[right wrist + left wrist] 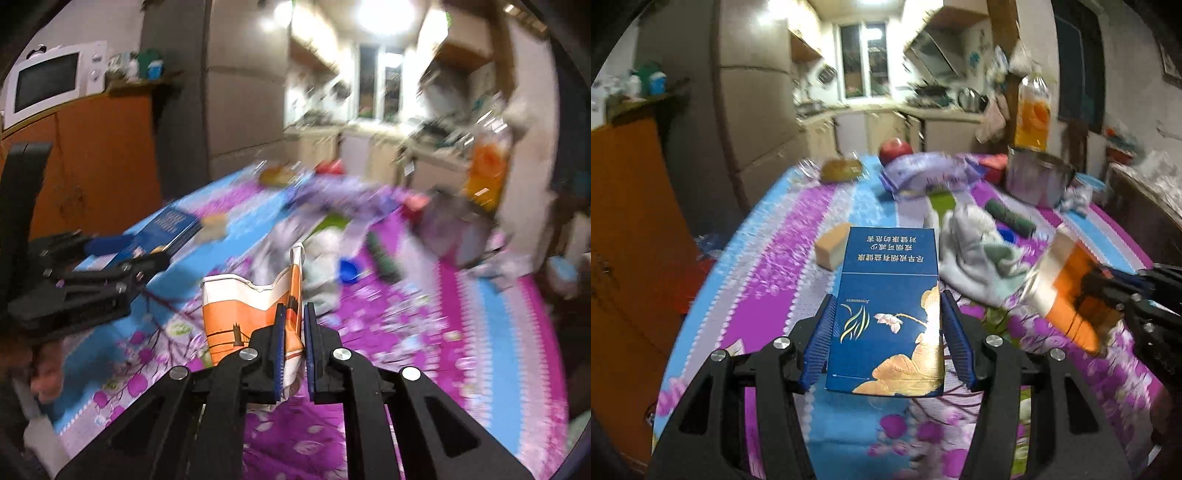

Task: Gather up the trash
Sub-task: 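Grasp the blue cigarette box with the left tool while the right tool grasps orange-white packaging, then carry both items over the green bin and open both tools to drop them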

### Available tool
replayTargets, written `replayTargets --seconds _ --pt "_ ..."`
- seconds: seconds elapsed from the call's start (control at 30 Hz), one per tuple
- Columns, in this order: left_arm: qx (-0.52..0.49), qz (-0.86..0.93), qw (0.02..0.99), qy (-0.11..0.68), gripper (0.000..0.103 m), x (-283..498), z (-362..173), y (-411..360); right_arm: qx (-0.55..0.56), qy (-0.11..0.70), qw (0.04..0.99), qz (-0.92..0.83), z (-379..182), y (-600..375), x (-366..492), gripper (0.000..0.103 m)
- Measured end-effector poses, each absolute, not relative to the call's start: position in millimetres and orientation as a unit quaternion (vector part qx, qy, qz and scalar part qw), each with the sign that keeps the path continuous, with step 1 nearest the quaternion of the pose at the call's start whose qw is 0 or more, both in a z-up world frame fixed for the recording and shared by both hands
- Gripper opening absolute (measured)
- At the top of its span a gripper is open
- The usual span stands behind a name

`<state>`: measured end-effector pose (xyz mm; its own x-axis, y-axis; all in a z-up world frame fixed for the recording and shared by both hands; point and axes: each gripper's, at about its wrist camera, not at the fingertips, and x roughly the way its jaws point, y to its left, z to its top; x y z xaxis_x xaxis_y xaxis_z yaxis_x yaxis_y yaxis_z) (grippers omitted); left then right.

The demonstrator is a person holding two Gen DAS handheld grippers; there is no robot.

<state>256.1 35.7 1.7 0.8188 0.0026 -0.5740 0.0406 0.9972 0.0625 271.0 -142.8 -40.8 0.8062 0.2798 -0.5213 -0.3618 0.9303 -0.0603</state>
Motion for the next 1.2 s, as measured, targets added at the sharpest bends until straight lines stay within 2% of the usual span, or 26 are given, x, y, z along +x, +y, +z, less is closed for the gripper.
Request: replayTargets --seconds 0.2,0.77,1.2 --pt "0.018 0.019 0.967 0.255 0.054 222 23 3 -0.071 0.188 0.976 0.089 -19 -160 224 0.010" --pt "0.019 -0.037 0.973 0.227 0.054 190 43 -69 -0.033 0.169 0.985 0.016 6 -243 177 0.010" --pt "0.033 -0.116 0.970 0.212 0.054 177 59 -163 -0.025 0.159 0.984 -0.073 23 -344 131 0.010"
